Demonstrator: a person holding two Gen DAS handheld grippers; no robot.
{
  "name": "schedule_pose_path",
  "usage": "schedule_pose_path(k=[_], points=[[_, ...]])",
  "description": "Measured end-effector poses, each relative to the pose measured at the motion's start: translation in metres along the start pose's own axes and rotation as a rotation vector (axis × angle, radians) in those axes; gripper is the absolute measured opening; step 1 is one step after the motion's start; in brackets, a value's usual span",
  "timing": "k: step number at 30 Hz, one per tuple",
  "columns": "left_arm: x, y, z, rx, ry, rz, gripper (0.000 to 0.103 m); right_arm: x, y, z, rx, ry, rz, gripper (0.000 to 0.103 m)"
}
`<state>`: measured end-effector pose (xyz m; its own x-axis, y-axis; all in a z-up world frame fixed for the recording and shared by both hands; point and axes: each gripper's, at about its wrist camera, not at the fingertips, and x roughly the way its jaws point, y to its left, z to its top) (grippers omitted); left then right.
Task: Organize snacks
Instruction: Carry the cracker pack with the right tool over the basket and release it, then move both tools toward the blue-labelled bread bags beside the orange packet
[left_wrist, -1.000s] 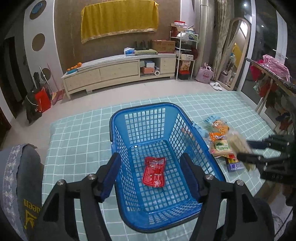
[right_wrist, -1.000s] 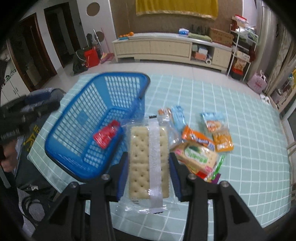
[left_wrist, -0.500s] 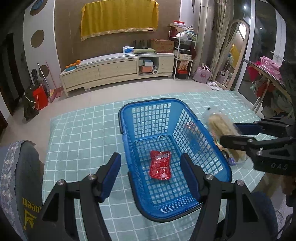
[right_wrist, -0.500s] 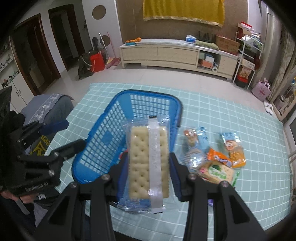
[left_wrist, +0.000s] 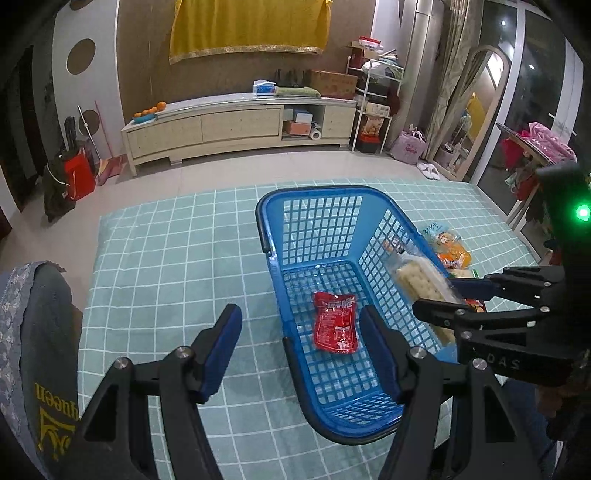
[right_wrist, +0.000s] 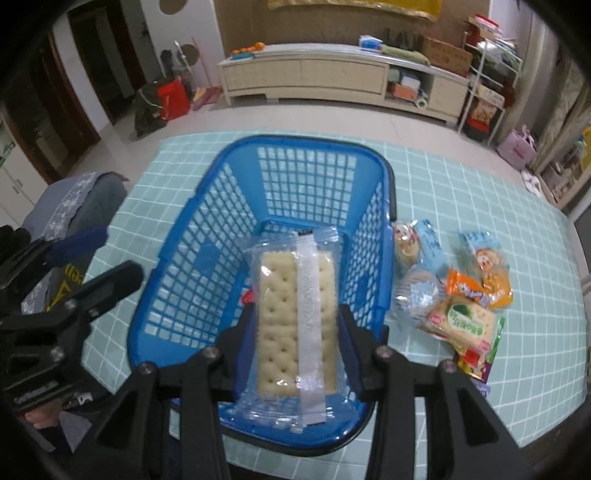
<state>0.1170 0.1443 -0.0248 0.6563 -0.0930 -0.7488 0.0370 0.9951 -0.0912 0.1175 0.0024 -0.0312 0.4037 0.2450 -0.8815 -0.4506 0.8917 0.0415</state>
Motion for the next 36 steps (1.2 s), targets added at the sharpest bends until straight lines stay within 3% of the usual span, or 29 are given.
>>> schedule_pose_path(k=[4,6,8,18,29,31,36], points=[[0.001,-0.001,-0.001,0.007,0.009,0.008,0.064,0.000,-0.006,-0.003,0.044,-0.008,-0.010,0.055],[0.002,-0.001,-0.002,0.002,0.016,0.007,0.064,-0.003,-0.007,-0.005,0.041,-0.017,-0.022,0.075],[0.000,-0.003,-0.002,0.002,0.014,0.012,0.064,-0.009,-0.010,-0.007,0.042,-0.039,-0.035,0.084],[-0.005,-0.020,-0.002,-0.006,0.018,0.006,0.064,-0.029,-0.037,-0.019,0.061,-0.039,-0.027,0.085],[-0.014,-0.070,0.006,0.048,0.025,-0.022,0.064,-0.072,-0.080,-0.031,0.095,-0.078,-0.013,0.085],[-0.017,-0.084,0.008,0.057,0.024,-0.032,0.071,-0.080,-0.089,-0.034,0.099,-0.086,-0.014,0.085],[-0.018,-0.113,0.015,0.092,0.016,-0.038,0.072,-0.093,-0.113,-0.038,0.110,-0.094,-0.023,0.085]])
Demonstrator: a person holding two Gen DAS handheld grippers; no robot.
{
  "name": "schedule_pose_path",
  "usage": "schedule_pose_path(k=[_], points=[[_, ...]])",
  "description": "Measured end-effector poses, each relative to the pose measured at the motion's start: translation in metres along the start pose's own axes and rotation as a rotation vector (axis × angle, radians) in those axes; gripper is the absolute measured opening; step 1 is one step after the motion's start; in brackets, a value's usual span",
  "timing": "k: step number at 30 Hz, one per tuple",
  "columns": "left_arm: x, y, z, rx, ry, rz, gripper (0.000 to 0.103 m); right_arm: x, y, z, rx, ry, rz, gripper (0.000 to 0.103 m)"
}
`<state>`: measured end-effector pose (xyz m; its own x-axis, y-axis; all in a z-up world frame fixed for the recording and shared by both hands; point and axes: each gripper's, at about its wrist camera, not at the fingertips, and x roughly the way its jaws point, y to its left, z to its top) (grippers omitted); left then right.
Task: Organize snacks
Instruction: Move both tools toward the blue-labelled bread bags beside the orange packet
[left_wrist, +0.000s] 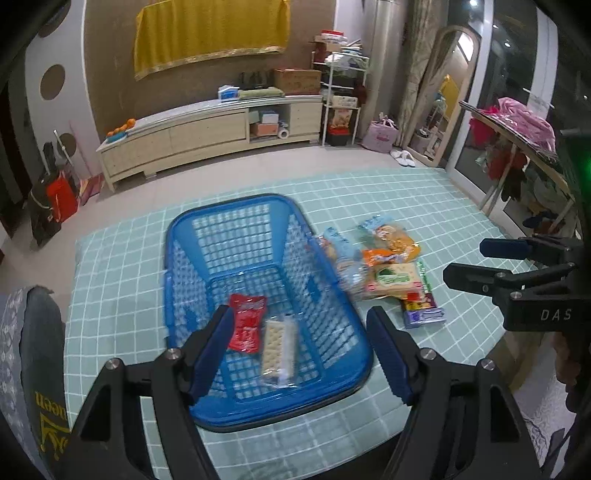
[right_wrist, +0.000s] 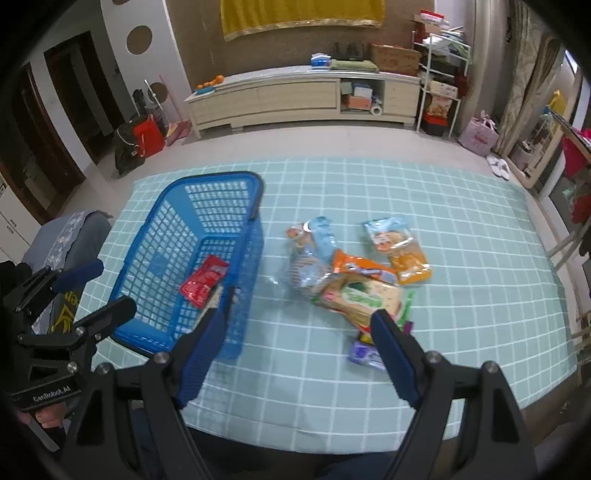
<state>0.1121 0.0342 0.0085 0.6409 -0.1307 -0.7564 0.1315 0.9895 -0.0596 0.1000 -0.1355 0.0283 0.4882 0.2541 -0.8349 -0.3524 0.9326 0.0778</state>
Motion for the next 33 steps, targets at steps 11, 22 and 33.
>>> schedule_pose_path(k=[11,22,33], points=[[0.016,-0.054,0.020,0.055,0.017,-0.035,0.072,-0.014,-0.051,-0.001,0.014,-0.007,-0.017,0.085],[0.049,-0.075,0.059,0.064,0.078,-0.033,0.072,0.008,-0.102,0.017,0.007,0.040,-0.022,0.085],[0.116,-0.083,0.107,-0.073,0.247,-0.063,0.072,0.042,-0.142,0.069,0.034,0.118,0.033,0.085]])
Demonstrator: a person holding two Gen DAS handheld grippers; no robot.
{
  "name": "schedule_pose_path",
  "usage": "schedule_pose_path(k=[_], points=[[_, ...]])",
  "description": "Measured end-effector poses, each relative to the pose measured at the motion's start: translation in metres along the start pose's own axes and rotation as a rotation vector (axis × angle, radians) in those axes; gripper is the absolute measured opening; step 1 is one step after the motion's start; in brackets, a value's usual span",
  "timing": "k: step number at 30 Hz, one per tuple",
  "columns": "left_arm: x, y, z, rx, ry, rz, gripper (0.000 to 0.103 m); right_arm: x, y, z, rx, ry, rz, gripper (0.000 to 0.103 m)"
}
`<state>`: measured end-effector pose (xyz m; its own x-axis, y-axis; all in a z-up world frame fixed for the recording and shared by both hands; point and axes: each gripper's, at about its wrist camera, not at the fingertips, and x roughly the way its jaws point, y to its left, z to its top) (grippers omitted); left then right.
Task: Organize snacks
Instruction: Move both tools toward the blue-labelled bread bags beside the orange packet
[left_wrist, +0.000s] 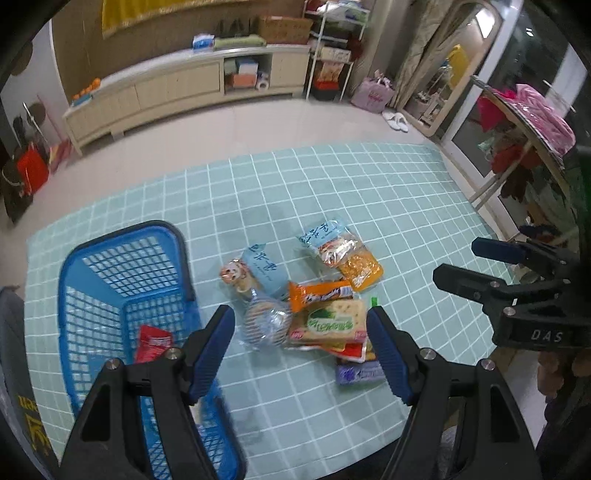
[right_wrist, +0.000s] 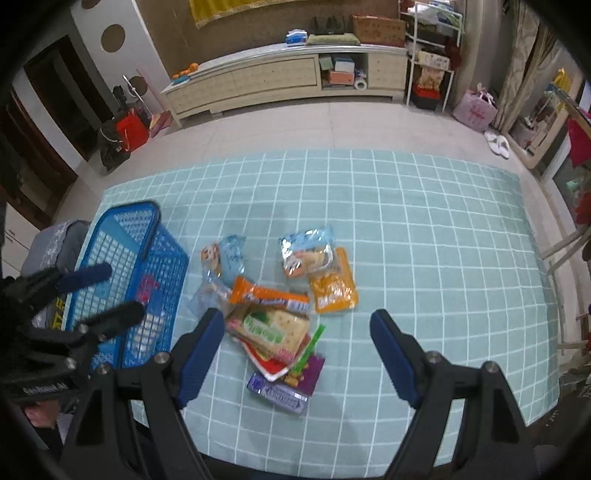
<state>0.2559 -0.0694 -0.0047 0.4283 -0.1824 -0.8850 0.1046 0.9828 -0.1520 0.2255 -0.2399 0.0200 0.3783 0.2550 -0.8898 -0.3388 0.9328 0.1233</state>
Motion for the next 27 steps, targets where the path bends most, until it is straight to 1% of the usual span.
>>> schedule_pose_path(k=[4,7,9,11,13,15,19,24,27], points=[[0.029,-0.006,0.016,-0.042,0.061,0.009,0.072,0.020,-0.014,0.019,0.016,0.052,0.025,0.085],[0.053,-0.001,0.025,-0.108,0.104,0.025,0.072,0.040,-0.029,0.031,0.045,0.096,0.024,0.085],[0.066,0.002,0.030,-0.131,0.126,0.034,0.072,0.053,-0.035,0.036,0.061,0.123,0.035,0.085],[0.080,0.003,0.035,-0.147,0.148,0.040,0.072,0.068,-0.041,0.039,0.068,0.157,0.068,0.085],[0.094,0.006,0.037,-0.164,0.164,0.036,0.072,0.082,-0.043,0.041,0.058,0.177,0.065,0.085],[0.104,0.008,0.038,-0.185,0.179,0.031,0.072,0.091,-0.042,0.044,0.044,0.189,0.048,0.085],[0.129,0.018,0.039,-0.248,0.214,0.030,0.072,0.111,-0.046,0.050,0.028,0.203,0.047,0.085],[0.146,0.026,0.042,-0.283,0.214,0.080,0.072,0.132,-0.053,0.053,0.016,0.208,0.015,0.085],[0.158,0.031,0.044,-0.301,0.225,0.108,0.072,0.144,-0.054,0.056,0.009,0.216,0.015,0.085]])
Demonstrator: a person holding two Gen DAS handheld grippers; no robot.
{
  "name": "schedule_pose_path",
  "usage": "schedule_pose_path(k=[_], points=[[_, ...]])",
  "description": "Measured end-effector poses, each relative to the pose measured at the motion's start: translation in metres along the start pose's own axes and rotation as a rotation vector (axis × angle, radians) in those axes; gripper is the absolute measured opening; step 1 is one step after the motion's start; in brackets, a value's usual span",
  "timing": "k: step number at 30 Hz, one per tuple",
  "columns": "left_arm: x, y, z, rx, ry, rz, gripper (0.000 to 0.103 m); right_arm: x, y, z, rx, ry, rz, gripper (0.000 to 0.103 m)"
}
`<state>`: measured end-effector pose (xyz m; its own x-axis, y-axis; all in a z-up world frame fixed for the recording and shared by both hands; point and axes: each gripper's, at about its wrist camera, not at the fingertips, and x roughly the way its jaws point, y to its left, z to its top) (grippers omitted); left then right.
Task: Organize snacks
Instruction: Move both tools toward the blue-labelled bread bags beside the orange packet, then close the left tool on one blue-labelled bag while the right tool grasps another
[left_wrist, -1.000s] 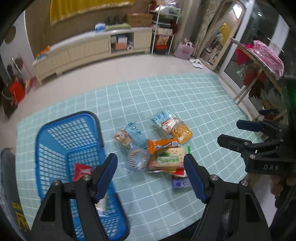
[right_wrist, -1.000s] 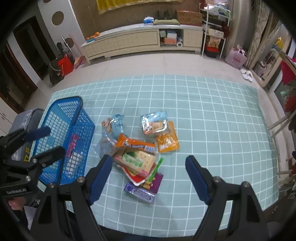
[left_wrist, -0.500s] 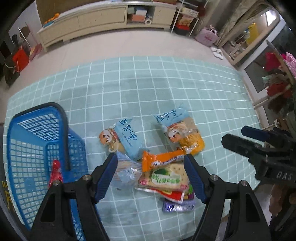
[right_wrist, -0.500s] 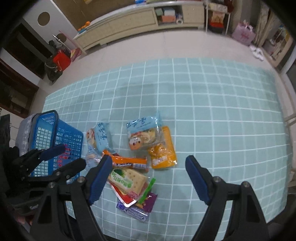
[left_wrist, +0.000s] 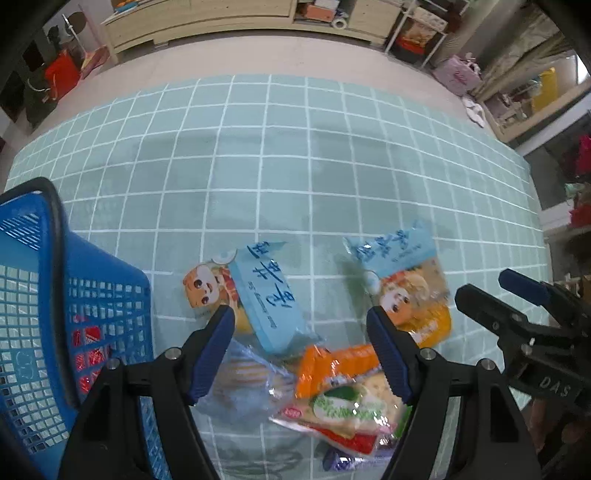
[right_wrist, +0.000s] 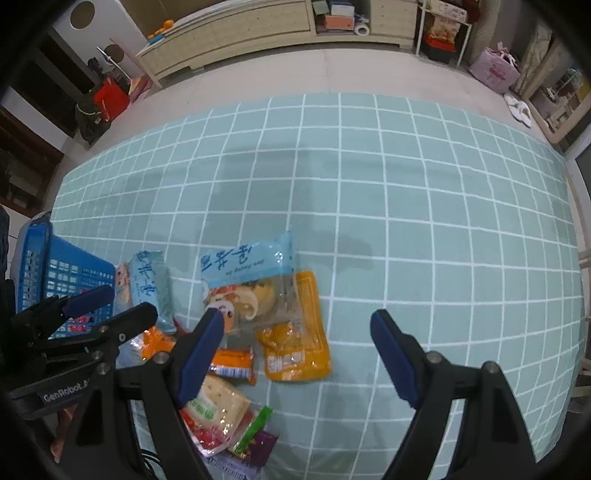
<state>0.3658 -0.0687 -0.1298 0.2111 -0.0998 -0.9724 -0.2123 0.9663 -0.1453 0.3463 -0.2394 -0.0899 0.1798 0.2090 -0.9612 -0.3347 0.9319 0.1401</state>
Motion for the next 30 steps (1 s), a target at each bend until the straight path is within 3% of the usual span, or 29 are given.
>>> schedule_pose_path(k=[10,21,30], points=[[0.024,0.018,0.005,-0.094,-0.034,0.123,0.072,0.023,0.001,0.009,-0.009,0.014,-0.001,0.085],[0.022,0.023,0.006,-0.090,-0.042,0.150,0.072,0.033,0.009,0.017,-0.048,0.027,-0.008,0.085],[0.037,0.030,0.005,-0.100,-0.024,0.189,0.083,0.044,0.017,0.021,-0.064,0.054,0.013,0.085]])
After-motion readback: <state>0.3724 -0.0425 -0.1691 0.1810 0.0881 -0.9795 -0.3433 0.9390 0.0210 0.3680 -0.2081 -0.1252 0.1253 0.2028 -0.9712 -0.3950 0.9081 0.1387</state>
